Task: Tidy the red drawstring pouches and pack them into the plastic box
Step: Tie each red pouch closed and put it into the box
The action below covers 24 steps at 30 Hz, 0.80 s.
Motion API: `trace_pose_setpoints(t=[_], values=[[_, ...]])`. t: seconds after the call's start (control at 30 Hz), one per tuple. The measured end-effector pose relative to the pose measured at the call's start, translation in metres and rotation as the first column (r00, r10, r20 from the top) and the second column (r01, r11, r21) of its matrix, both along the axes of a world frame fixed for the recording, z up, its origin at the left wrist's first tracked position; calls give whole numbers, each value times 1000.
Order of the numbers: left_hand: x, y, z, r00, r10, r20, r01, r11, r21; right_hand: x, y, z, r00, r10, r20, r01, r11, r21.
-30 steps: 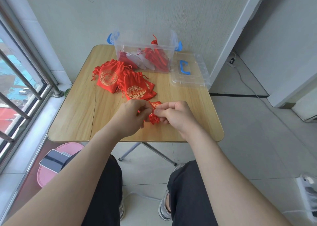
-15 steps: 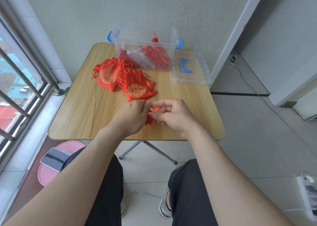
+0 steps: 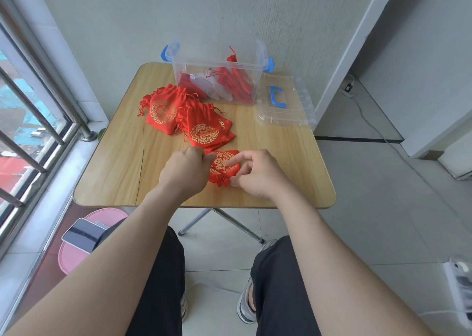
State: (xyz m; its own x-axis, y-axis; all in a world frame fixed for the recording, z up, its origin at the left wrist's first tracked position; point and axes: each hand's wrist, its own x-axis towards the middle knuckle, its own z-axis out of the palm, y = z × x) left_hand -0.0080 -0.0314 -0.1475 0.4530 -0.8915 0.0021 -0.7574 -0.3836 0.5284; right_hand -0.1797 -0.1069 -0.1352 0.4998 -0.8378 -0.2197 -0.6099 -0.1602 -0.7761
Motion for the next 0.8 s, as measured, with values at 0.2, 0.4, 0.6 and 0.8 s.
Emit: trace_pose_setpoints(t=[0.2, 0.4, 0.6, 0.8], values=[[-3, -1, 0, 999, 46, 8, -45, 998, -49, 8, 0, -7, 998, -62, -27, 58, 990, -127], [-5, -1, 10, 991, 4, -132, -28, 983, -180, 3, -1, -7, 985, 150, -82, -157, 983, -96], [-5, -6, 12, 887, 4, -461, -126, 964, -236, 0, 1, -6, 982, 183, -44, -188, 944, -271], [3, -26, 12, 890, 47, -454, -273, 852, -446, 17, -11, -5, 954, -51, 297, 171, 903, -394]])
